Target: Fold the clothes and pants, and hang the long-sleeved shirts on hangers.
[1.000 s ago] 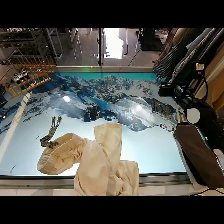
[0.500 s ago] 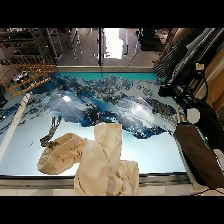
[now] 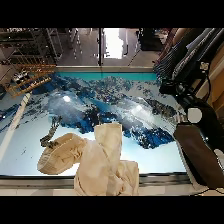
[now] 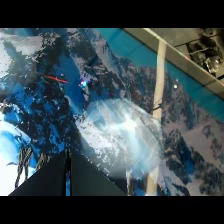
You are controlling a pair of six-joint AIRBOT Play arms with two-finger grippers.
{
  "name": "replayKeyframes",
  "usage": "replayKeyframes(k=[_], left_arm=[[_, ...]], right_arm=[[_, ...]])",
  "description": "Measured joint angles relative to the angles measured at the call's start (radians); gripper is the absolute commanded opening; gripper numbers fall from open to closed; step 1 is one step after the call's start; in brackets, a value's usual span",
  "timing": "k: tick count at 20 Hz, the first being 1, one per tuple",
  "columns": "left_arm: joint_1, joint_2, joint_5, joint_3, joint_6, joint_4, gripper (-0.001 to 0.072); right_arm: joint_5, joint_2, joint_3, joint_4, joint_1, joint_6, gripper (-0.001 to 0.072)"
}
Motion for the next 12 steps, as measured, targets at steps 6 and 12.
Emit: replayKeyframes(k=[6, 12], left_arm=[[-0.001, -0.005, -0.121, 0.000, 0.009, -0.028, 0.0683], [-0.035, -0.046, -0.407, -0.076, 0.080, -0.039, 0.0608]], right_arm=[[0.249, 0.064, 0.004, 0.030, -0.003, 0.005, 0.0297], [0.618, 0.096, -0.001, 0.046, -0.003, 0.002, 0.0469]])
